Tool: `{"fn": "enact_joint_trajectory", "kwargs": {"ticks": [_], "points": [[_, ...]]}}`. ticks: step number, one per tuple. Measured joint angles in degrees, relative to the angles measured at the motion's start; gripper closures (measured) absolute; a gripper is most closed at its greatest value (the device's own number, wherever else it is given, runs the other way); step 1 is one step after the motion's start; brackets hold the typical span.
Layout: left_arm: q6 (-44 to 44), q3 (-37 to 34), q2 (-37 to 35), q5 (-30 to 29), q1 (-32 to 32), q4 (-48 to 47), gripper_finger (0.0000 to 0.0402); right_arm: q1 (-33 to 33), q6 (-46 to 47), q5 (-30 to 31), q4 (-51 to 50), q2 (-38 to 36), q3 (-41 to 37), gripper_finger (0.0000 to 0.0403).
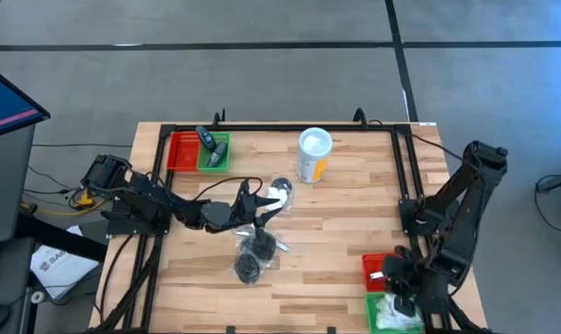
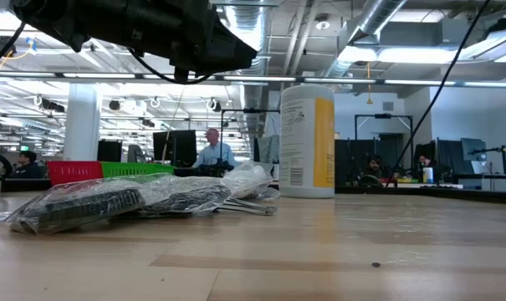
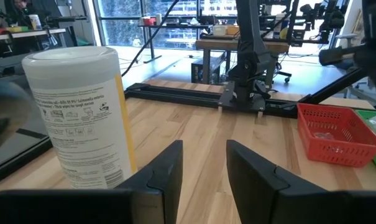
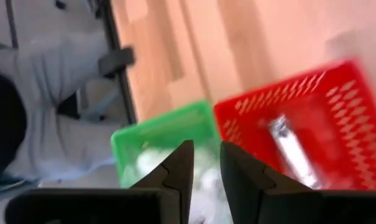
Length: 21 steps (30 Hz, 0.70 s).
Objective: Pick & Place Travel size toiletries
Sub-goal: Put the white cotton pack into the bottom green bin
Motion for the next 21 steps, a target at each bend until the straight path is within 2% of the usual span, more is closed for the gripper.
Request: {"fn": "enact_joint_trajectory", "kwargs": {"ticks": [4,15,21], "points": [[-0.01,0.00,0.00,0.72,1.66,-2.50,0.0289,-3.22,-4.83,2.01,-0.82,-0.30,0.00,0.0331],[-3.28,0.00,0.51,25.10,14.23,-10.88,0.0289,-12.01,-17.94,2.17,1.79,0.21,0.00,0.0331],[-3.28,0.00,0.52,33.41,19.99,-15.50,0.0289,-16.19,-24.21,2.17,2.37,0.22,0.00,0.0331]]}}
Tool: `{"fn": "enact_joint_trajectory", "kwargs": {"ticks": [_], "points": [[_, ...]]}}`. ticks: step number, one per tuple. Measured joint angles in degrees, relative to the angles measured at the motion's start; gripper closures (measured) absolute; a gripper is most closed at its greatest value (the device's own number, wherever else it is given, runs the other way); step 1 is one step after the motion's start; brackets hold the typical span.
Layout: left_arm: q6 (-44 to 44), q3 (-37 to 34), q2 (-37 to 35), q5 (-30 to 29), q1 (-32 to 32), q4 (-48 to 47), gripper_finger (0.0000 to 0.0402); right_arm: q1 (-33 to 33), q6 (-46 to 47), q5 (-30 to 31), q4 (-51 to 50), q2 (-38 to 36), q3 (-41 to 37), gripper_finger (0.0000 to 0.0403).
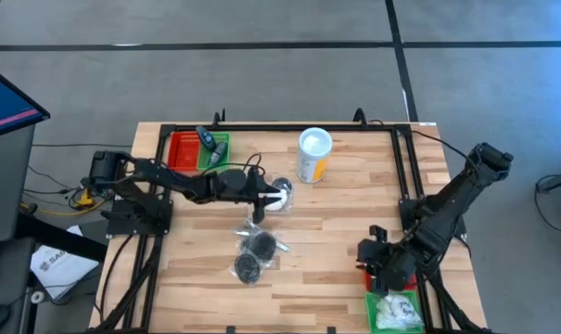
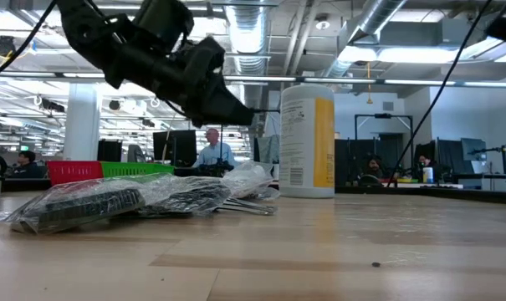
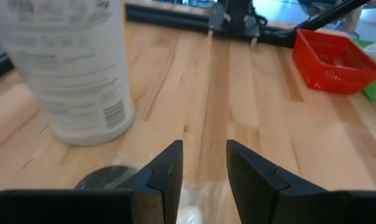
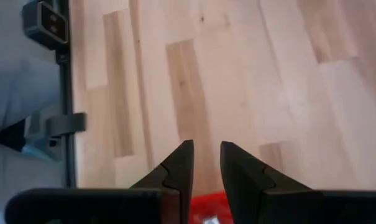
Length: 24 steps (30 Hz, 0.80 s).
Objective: Pick & Place Travel size toiletries
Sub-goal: Put the white cotton pack into the bottom green bin
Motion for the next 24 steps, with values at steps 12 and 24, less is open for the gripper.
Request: {"fn": "enact_joint_trajectory", "kwargs": {"ticks": [12,24], "points": [[4.81,0.00,0.00,5.50,2.91,-1.04,0.0275,-8.07,-8.02,0.00,0.24,0.00,-0.02,0.0331],[5.40,-0.02,7.76,3.73,4.39,0.91,0.0195,-11.52,-11.05,0.00,0.90,0.00,-0.02,0.0331]]}}
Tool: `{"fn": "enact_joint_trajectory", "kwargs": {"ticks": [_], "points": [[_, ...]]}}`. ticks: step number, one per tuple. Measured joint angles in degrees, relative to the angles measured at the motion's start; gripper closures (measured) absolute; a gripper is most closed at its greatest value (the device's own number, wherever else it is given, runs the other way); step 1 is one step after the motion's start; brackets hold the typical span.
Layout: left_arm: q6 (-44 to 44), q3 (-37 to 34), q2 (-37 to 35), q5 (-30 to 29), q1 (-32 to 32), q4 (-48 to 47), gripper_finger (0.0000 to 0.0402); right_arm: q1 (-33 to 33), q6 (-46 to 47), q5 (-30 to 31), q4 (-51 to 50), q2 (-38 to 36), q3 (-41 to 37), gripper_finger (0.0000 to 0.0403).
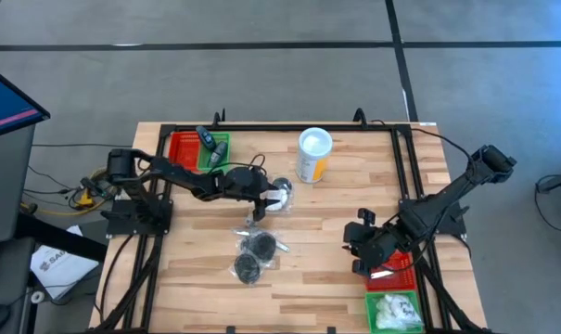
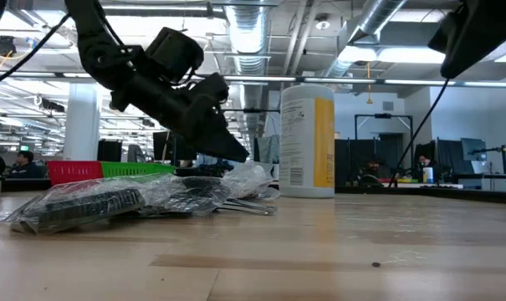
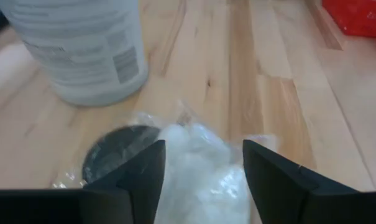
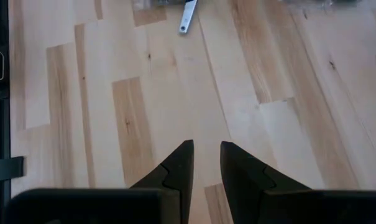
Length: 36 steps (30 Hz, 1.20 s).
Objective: Pick & Place Travel size toiletries
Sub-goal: Put the white cotton pack into the bottom green bin
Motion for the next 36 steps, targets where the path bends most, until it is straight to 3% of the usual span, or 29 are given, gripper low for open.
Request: {"fn": "enact_joint_trajectory", "kwargs": {"ticks": [9,24,36], "points": [[0.65,0.04,1.21,1.19,2.24,1.92,0.0176,0.04,-2.80,0.00,2.31,0.00,-0.02,0.0331],[1.04,0.04,1.37,1.62,2.55,1.48,0.0194,0.06,-2.75,0.00,2.31,0.00,-0.02,0.0331],[0.63,0.63,6.88,1.43,2.87,4.29,0.0198,0.06,-2.73,0.00,2.62,0.02,-0.02,0.0331]]}}
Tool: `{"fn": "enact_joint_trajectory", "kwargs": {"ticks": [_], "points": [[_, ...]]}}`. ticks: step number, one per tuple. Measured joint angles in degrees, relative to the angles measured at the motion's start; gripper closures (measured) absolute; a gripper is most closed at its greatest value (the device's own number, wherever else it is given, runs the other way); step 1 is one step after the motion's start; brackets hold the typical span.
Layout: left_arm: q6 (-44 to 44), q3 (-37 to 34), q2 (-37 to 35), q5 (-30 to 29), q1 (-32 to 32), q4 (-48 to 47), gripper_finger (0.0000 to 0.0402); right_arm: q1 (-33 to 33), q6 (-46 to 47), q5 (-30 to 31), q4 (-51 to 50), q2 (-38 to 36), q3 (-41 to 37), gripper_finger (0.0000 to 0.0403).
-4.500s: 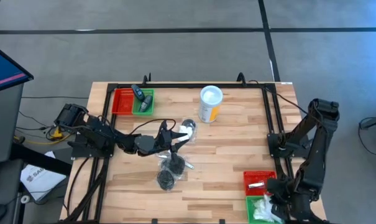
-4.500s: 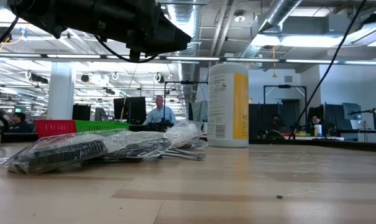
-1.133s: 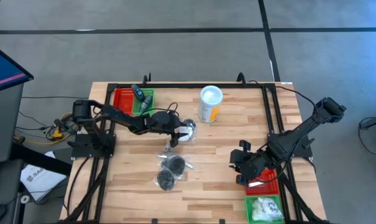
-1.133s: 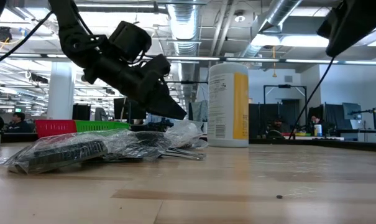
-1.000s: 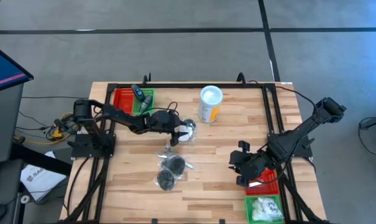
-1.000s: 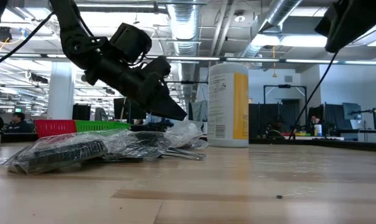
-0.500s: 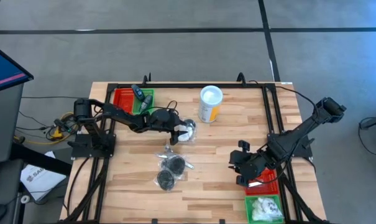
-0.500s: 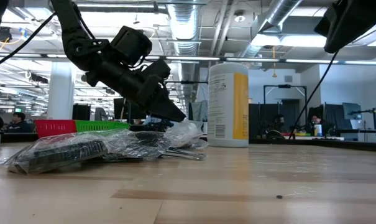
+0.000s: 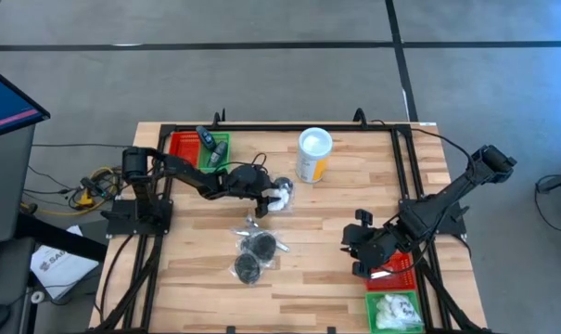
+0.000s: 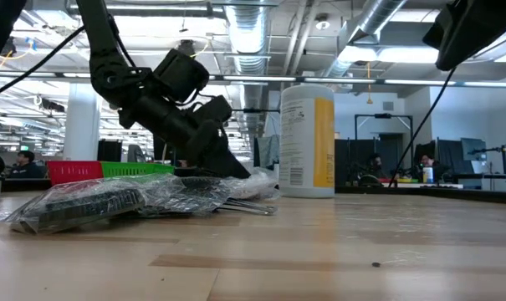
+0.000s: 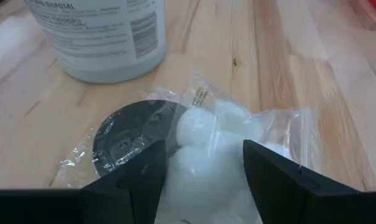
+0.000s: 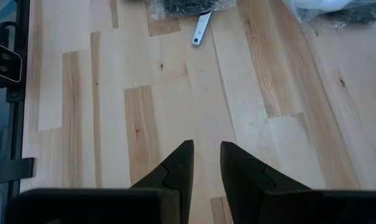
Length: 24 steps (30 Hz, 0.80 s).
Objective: Pick & Place Travel size toiletries
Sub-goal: Put the white cotton pack into the bottom green bin
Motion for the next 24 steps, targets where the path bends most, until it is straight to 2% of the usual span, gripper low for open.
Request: {"fn": "enact_joint_trajectory", "kwargs": {"ticks": [5,14,24], "points": [[-0.01,0.00,0.00,-0.01,0.00,0.40,0.0241,0.04,-0.02,0.00,0.02,0.00,0.00,0.0331],[-0.69,0.00,-0.04,0.63,0.00,0.74,0.0391,0.04,-1.37,0.00,0.13,0.00,0.00,0.0331],[-3.08,0.00,-0.07,2.15,-2.03,2.44,0.0399,0.02,-1.40,0.00,1.22,0.00,0.00,0.0331]]}}
